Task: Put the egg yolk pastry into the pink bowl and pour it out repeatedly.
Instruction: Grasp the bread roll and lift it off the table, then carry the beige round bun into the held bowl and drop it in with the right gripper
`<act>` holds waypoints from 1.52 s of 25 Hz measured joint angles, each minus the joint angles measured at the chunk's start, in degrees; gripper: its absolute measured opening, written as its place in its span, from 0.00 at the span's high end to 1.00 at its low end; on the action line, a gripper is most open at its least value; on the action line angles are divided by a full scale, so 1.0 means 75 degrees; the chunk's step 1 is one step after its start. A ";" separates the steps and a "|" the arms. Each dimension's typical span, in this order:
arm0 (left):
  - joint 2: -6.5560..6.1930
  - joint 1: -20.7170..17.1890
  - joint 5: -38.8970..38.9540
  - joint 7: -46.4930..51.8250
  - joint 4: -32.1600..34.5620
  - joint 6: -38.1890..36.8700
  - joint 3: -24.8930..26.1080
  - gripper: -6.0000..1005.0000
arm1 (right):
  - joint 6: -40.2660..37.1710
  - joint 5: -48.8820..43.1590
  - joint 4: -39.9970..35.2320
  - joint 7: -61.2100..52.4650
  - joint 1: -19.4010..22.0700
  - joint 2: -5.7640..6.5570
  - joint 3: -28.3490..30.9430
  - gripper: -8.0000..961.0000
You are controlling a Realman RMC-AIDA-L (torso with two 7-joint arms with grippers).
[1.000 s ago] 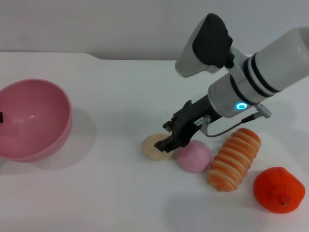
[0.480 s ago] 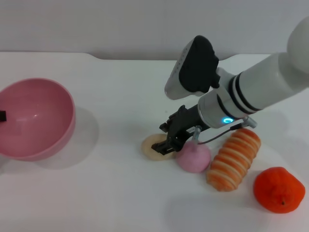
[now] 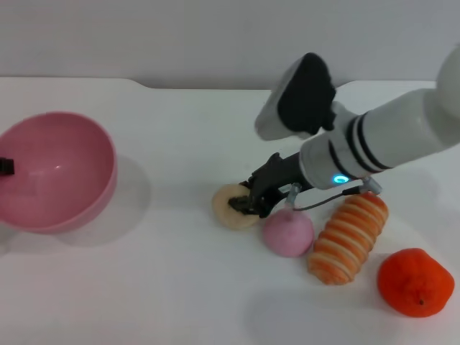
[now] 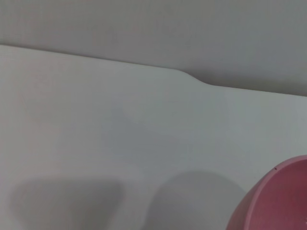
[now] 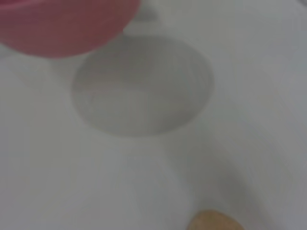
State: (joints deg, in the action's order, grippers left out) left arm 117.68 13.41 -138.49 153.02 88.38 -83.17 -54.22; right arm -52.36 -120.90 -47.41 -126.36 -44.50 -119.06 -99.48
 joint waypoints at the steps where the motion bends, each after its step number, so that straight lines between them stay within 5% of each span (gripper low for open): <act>1: 0.0000 0.0025 0.0000 0.0000 -0.0001 0.0002 -0.0003 0.99 | -0.0028 0.0103 -0.0025 0.0074 0.0063 0.0008 0.0130 0.55; 5: 0.0005 0.0190 -0.0003 0.0000 -0.0135 0.0009 -0.0014 0.99 | -0.0289 0.0741 -0.0125 0.0666 0.0311 0.0047 0.0721 0.70; 13: 0.0008 0.1035 -0.0228 0.0011 -0.1132 0.0285 -0.0654 0.99 | -0.0982 0.0861 -0.2013 0.1127 0.1368 0.0068 0.2514 0.76; 18: 0.0026 0.1910 -0.0249 0.0062 -0.2077 0.0614 -0.1478 0.99 | -0.1889 0.0982 -0.3239 0.1369 0.1493 0.0049 0.3402 0.77; 28: 0.0100 0.2757 0.0103 0.0592 -0.2502 0.1081 -0.3005 0.99 | -0.2301 0.0525 -0.3318 0.1678 0.0872 0.0028 0.1754 0.79; 35: 0.0079 0.2720 0.0357 0.0599 -0.2509 0.1139 -0.3046 0.99 | -0.2051 0.0357 -0.3124 0.1662 0.0789 0.0011 0.1203 0.75; 38: 0.0080 0.2709 0.0368 0.0601 -0.2511 0.1149 -0.3034 0.99 | -0.2052 0.0357 -0.3136 0.1656 0.0820 0.0008 0.1251 0.62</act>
State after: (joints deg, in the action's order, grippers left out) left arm 118.29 33.72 -135.73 157.52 69.54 -74.55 -76.98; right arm -67.75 -118.23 -70.93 -113.95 -38.35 -119.00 -90.10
